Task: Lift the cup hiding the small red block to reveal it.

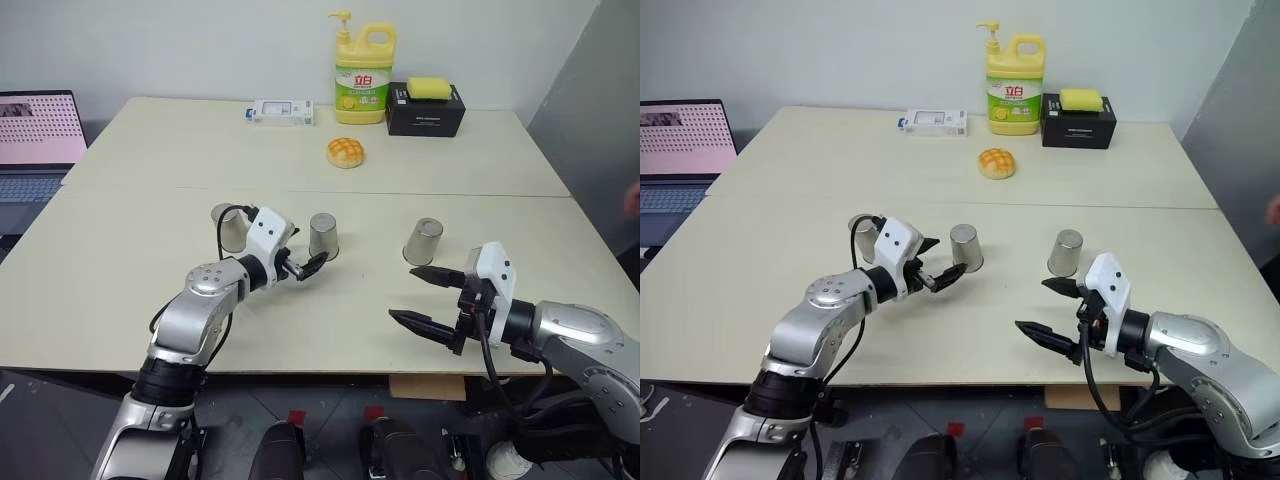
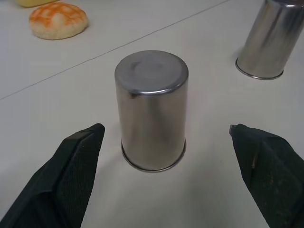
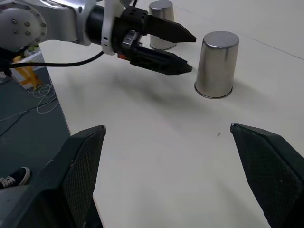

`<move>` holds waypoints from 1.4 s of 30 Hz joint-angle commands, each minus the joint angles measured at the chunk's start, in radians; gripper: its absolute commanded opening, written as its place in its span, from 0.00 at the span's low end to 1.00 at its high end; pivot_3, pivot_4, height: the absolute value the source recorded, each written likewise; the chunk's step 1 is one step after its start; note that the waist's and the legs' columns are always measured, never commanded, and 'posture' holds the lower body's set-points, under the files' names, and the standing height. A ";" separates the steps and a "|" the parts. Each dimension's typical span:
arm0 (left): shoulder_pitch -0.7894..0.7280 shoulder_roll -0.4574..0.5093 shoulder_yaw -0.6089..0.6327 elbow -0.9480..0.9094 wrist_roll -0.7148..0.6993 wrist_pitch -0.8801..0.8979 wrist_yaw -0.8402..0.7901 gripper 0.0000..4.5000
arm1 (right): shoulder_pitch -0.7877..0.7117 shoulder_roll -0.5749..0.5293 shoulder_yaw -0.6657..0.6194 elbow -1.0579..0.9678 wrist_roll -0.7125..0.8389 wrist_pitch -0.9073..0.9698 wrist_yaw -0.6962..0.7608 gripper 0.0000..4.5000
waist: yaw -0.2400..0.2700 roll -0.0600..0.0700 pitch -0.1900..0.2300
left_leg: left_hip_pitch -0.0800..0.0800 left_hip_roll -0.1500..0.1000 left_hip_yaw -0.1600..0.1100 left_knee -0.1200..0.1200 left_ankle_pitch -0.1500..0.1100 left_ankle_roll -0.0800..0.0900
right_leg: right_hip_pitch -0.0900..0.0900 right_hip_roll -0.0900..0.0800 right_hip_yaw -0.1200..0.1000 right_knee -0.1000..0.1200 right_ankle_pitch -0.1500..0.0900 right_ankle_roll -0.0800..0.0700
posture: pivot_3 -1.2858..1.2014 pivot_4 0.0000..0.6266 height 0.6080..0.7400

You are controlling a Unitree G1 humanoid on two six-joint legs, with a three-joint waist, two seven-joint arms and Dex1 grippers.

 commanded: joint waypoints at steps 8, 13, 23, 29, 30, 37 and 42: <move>-0.208 -0.087 -0.045 0.319 0.108 -0.170 -0.025 1.00 | 0.008 -0.010 -0.022 -0.066 0.024 0.005 -0.023 0.99 | 0.000 0.000 0.000 | 0.000 -0.001 0.000 0.001 0.000 0.000 | 0.000 0.000 0.001 0.000 0.000 0.000 | 0.52 0.24 1.00; -0.248 -0.125 -0.044 0.388 0.125 -0.205 -0.035 0.83 | 0.010 -0.009 -0.022 -0.069 0.022 0.003 -0.025 1.00 | 0.000 0.000 0.000 | -0.001 -0.001 0.001 0.001 0.000 0.000 | 0.000 0.000 0.000 0.000 0.000 0.000 | 0.52 0.24 1.00; -0.263 -0.143 0.033 0.340 0.125 -0.221 0.070 0.60 | 0.026 -0.006 -0.014 -0.075 0.011 -0.006 -0.029 1.00 | -0.002 0.000 0.000 | -0.001 -0.001 0.001 0.001 0.000 0.000 | 0.000 0.000 0.000 0.000 0.000 0.001 | 0.52 0.24 1.00; -0.259 -0.155 0.112 0.234 0.118 -0.170 0.195 0.60 | 0.029 -0.003 -0.008 -0.075 0.009 -0.011 -0.030 1.00 | -0.002 0.000 0.000 | -0.001 0.000 0.000 0.001 0.000 0.000 | 0.000 0.000 0.000 0.000 0.000 0.001 | 0.52 0.24 1.00; -0.254 -0.155 0.115 0.224 0.117 -0.163 0.199 0.60 | 0.027 -0.002 -0.005 -0.073 0.008 -0.011 -0.030 1.00 | -0.002 0.000 0.000 | -0.001 0.000 0.000 0.001 0.000 0.000 | 0.000 0.000 0.000 0.000 0.000 0.001 | 0.52 0.24 1.00; -0.221 -0.163 0.136 0.215 0.121 -0.122 0.241 0.60 | 0.015 0.002 0.009 -0.061 0.000 -0.020 -0.026 1.00 | -0.001 0.000 0.000 | -0.001 -0.001 0.000 0.001 0.000 0.000 | 0.000 0.000 0.000 0.000 0.000 0.001 | 0.52 0.24 1.00; -0.211 -0.156 0.133 0.265 0.140 -0.129 0.262 0.60 | 0.016 0.004 0.010 -0.062 0.000 -0.021 -0.028 1.00 | -0.001 0.000 0.000 | -0.001 -0.001 0.001 0.001 0.000 0.000 | 0.000 0.000 0.000 0.000 0.000 0.001 | 0.52 0.24 1.00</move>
